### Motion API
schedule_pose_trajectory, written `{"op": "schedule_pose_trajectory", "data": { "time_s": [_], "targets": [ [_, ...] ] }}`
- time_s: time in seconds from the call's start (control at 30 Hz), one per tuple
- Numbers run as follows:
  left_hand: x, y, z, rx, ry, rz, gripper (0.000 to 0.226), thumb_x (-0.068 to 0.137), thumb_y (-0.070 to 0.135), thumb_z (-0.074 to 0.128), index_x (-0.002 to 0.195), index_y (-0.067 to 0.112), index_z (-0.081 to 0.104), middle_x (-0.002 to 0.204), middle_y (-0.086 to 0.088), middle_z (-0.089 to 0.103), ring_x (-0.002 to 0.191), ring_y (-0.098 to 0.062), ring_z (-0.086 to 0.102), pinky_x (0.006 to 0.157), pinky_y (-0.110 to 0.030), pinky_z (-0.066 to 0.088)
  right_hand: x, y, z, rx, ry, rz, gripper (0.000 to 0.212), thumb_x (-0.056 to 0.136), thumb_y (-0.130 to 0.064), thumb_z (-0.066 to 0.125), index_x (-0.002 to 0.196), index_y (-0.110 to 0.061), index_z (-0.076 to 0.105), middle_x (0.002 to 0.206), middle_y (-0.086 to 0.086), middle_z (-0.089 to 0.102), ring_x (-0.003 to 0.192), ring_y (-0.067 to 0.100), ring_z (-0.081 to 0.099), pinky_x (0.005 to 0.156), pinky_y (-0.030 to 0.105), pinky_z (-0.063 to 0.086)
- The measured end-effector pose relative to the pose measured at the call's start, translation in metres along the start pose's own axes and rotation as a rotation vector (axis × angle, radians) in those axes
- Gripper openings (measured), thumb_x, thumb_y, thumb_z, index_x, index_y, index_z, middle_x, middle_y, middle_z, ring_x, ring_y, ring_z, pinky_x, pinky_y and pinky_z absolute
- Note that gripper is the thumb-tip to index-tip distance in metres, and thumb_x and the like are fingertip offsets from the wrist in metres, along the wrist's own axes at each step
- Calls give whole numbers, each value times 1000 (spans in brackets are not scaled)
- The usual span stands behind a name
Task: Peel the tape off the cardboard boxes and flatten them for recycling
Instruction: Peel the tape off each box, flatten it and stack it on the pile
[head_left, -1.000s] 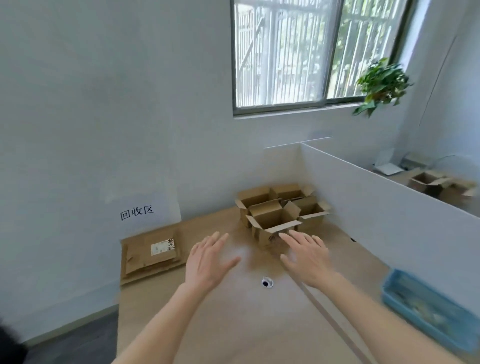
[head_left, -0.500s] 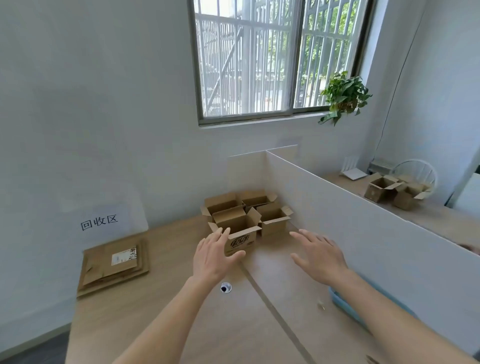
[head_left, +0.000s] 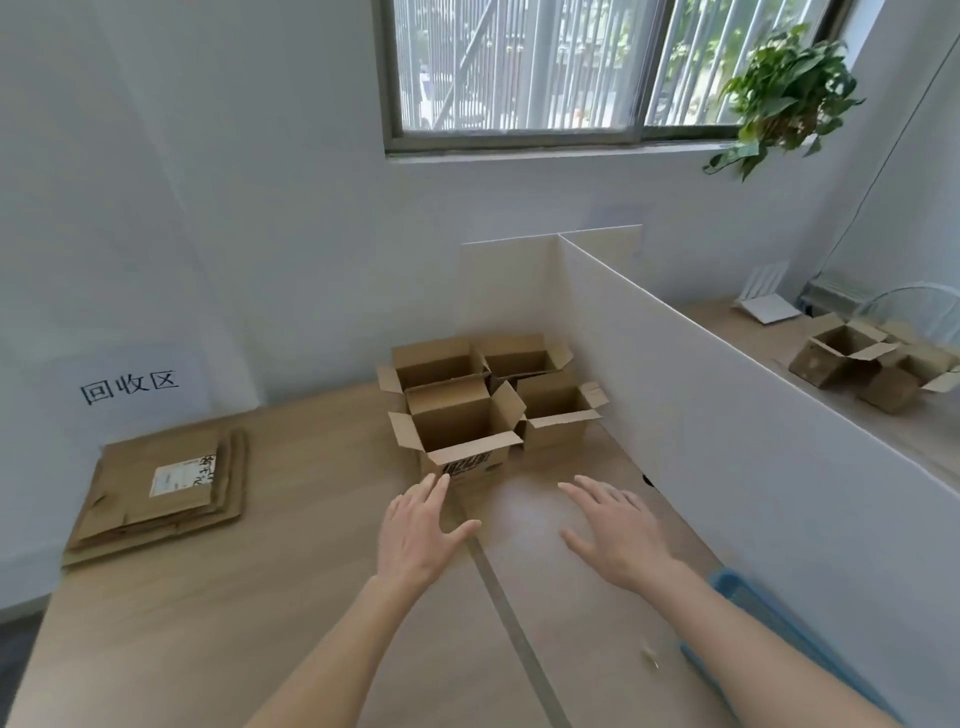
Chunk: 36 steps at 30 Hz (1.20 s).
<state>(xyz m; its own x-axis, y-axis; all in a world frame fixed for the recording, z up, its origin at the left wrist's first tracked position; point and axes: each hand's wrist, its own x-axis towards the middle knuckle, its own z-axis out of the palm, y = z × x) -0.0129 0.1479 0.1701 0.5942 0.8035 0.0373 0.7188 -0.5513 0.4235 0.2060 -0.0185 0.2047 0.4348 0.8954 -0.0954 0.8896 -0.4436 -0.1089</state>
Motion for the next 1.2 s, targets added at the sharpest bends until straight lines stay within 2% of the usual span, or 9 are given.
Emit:
{"op": "schedule_pose_trajectory", "data": {
  "time_s": [0.3, 0.47, 0.57, 0.67, 0.77, 0.93, 1.03, 1.13, 1.2],
  "targets": [
    [73, -34, 106, -10, -60, -168, 93, 88, 77, 49, 161, 25, 24, 167, 3, 23, 153, -15, 22, 126, -35, 19, 129, 38, 111, 61, -140, -77, 67, 99, -62, 40, 158, -38, 20, 165, -12, 24, 152, 9, 22, 123, 33, 17],
    [121, -54, 166, -74, -29, -357, 102, 82, 80, 53, 161, 22, 23, 167, -2, 22, 153, -23, 25, 124, -41, 22, 213, 48, 170, 163, -162, -92, 70, 98, -59, 48, 158, -31, 25, 163, -8, 32, 147, 14, 34, 120, 39, 28],
    [144, -71, 193, -67, 18, -418, 104, 83, 78, 56, 161, 19, 21, 165, -4, 29, 148, -28, 35, 120, -47, 33, 255, 52, 199, 214, -162, -59, 77, 95, -58, 54, 159, -27, 24, 160, -3, 37, 143, 18, 41, 116, 42, 37],
    [167, -88, 209, -85, 69, -447, 97, 86, 73, 58, 159, 17, 27, 162, -4, 35, 145, -29, 39, 115, -48, 39, 290, 49, 217, 289, -141, -6, 75, 92, -57, 59, 154, -24, 30, 155, -1, 44, 133, 24, 50, 103, 42, 45],
    [189, -99, 221, -150, 112, -484, 87, 85, 70, 60, 155, 23, 35, 158, 0, 42, 142, -29, 42, 109, -50, 44, 317, 41, 230, 362, -143, 7, 49, 91, -59, 60, 122, -23, 47, 124, -1, 59, 104, 24, 57, 80, 40, 46],
    [190, -103, 236, -377, 218, -508, 82, 83, 65, 67, 151, 26, 43, 154, 5, 47, 142, -22, 42, 109, -49, 45, 316, 37, 240, 628, -130, 39, 55, 90, -54, 66, 133, -25, 46, 130, -6, 59, 122, 22, 57, 90, 42, 52],
    [162, -100, 235, -484, 263, -425, 81, 84, 61, 71, 152, 31, 41, 155, 9, 45, 144, -13, 39, 114, -43, 41, 291, 38, 230, 703, -74, -16, 57, 90, -54, 67, 137, -36, 43, 136, -15, 58, 125, 6, 53, 90, 35, 50],
    [136, -86, 221, -595, 277, -406, 90, 79, 76, 67, 155, 46, 29, 162, 18, 31, 145, 4, 25, 117, -35, 28, 265, 39, 207, 730, -59, -33, 69, 91, -54, 66, 150, -35, 36, 146, -15, 53, 130, 4, 48, 104, 37, 46],
    [122, -74, 207, -683, 291, -433, 91, 74, 84, 64, 152, 56, 26, 163, 20, 28, 146, 1, 24, 121, -41, 24, 248, 38, 189, 731, -53, -28, 67, 93, -53, 64, 150, -32, 37, 144, -12, 56, 133, 12, 52, 107, 45, 48]
  ]
}}
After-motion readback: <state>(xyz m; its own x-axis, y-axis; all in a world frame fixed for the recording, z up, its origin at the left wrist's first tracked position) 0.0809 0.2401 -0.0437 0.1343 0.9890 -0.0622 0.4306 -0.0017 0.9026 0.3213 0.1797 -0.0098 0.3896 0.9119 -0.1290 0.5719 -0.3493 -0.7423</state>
